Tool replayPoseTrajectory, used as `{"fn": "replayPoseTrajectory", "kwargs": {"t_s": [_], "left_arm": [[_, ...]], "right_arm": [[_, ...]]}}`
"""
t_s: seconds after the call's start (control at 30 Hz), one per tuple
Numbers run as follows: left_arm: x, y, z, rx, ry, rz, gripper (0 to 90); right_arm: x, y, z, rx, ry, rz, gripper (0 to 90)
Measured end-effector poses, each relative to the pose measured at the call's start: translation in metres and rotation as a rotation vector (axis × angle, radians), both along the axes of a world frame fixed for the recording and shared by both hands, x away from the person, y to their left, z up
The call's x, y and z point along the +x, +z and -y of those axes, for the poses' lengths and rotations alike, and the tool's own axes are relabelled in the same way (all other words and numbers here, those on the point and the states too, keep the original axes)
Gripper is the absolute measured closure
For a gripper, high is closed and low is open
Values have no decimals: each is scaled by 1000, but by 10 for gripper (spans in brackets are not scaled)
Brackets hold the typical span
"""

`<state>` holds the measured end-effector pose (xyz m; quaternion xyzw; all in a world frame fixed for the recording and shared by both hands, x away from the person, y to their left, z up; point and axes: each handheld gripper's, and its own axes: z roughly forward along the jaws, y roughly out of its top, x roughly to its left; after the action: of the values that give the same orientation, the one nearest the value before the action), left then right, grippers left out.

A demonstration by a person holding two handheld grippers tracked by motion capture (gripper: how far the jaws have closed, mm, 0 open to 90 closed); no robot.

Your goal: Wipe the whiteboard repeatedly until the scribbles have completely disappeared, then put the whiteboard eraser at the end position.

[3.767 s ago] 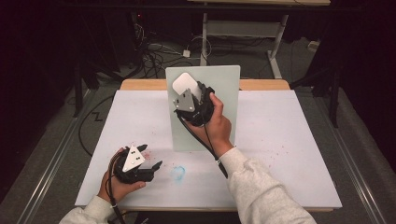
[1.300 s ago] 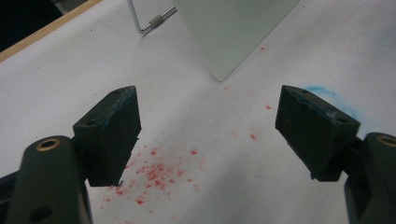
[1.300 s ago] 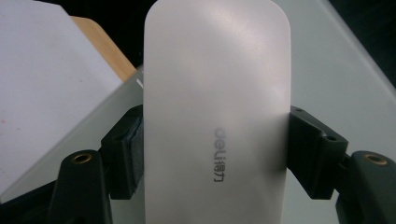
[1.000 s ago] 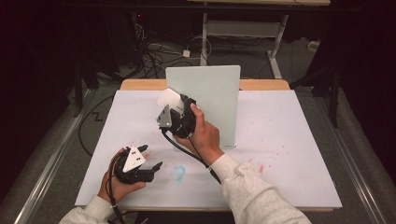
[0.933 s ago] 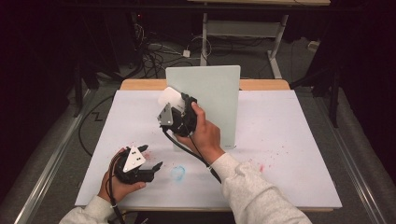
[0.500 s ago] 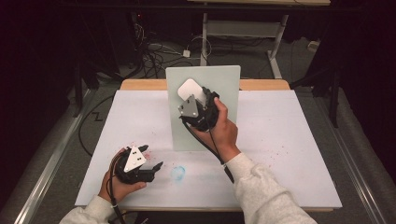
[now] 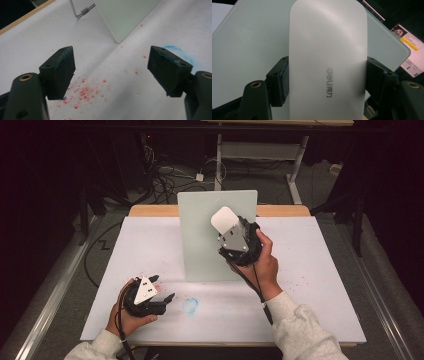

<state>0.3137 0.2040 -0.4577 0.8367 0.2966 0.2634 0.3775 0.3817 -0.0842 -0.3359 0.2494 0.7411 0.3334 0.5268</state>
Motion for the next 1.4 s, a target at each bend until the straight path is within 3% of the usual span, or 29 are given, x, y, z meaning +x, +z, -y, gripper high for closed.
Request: {"fn": "replayPoseTrajectory", "kwargs": {"t_s": [0.5,0.87,1.2,1.4], "left_arm": [[4,-2,-3,3,-1,-1,215],[2,-1,-3,2,3,2,215],[1,-1,-4,4,8,6,215],[0,2,-3,7,8,20,215]], "right_arm": [[-15,-2,37,92,81,-41,309],[-28,-4,55,118,132,-86,309],[-38,-14,76,135,162,-178,309],[-46,-24,86,118,185,-239,309]]}}
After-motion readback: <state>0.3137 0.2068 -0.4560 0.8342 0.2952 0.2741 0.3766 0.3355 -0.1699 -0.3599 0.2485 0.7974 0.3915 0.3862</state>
